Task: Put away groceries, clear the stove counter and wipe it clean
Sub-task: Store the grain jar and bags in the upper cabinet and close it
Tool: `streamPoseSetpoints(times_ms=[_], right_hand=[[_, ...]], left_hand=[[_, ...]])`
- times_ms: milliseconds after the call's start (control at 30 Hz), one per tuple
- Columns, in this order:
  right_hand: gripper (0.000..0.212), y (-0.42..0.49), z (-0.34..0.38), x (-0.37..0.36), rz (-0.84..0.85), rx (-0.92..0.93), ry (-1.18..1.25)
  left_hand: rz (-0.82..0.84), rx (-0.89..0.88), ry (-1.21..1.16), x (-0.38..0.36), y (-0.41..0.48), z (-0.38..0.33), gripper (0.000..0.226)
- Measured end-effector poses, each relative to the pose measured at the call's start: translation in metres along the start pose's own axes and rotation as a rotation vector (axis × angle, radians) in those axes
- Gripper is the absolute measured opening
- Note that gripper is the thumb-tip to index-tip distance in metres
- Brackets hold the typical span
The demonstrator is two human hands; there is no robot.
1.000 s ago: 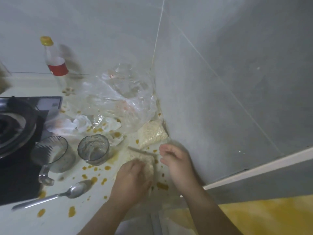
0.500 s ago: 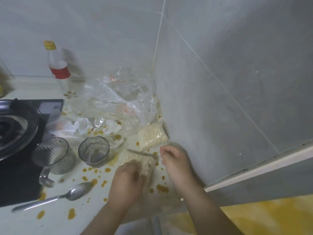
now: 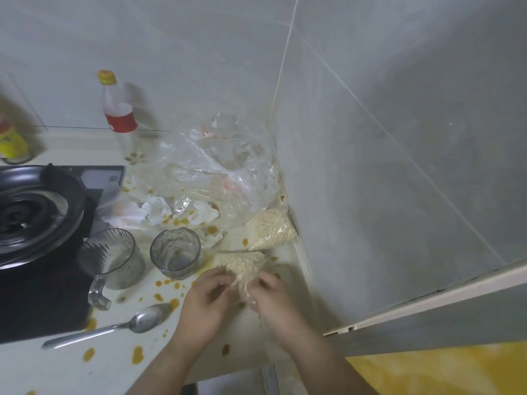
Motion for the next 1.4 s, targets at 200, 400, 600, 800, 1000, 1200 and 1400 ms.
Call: streamPoseSetpoints(times_ms=[200, 400, 600, 800, 1000, 1200, 1400], right_hand=[[0.038, 0.003, -0.002, -0.014, -0.069, 0.012, 0.127], [0.013, 0.005, 0.009, -0.018, -0.203, 0.121, 0.05], [0.015, -0.003, 0.024, 0.004, -0.177, 0.108, 0.19], [0.02, -0.024, 0.04, 0.017, -0.039, 0.135, 0.276], [0.003, -0.04, 0.054, 0.021, -0.141, 0.292, 0.001], [0.029, -0.046, 0.057, 0.029, -0.273, 0.331, -0.191], [0.036, -0.041, 0.058, 0.03, -0.289, 0.304, -0.049]], left_hand=[[-0.019, 0.288, -0.283, 0.009, 0.008, 0.013, 0.046], [-0.004, 0.34, -0.354, 0.015, 0.01, 0.008, 0.048], [-0.093, 0.234, -0.232, 0.025, -0.001, -0.003, 0.021], [0.225, 0.347, -0.627, 0.024, -0.01, -0.024, 0.015], [0.254, 0.292, -0.777, 0.019, -0.01, -0.052, 0.029], [0.251, 0.295, -0.853, 0.012, -0.007, -0.048, 0.021], [0.311, 0.319, -0.796, -0.007, 0.007, -0.043, 0.069]])
Point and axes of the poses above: each hand's wrist, its own y-axis towards the middle knuckle, its own x-axis out of the back of the hand, z = x × y, the point moved 2 cm from there along y, towards the middle knuckle, and after that the axes turned 4 degrees about y, right-handed, at the moved point
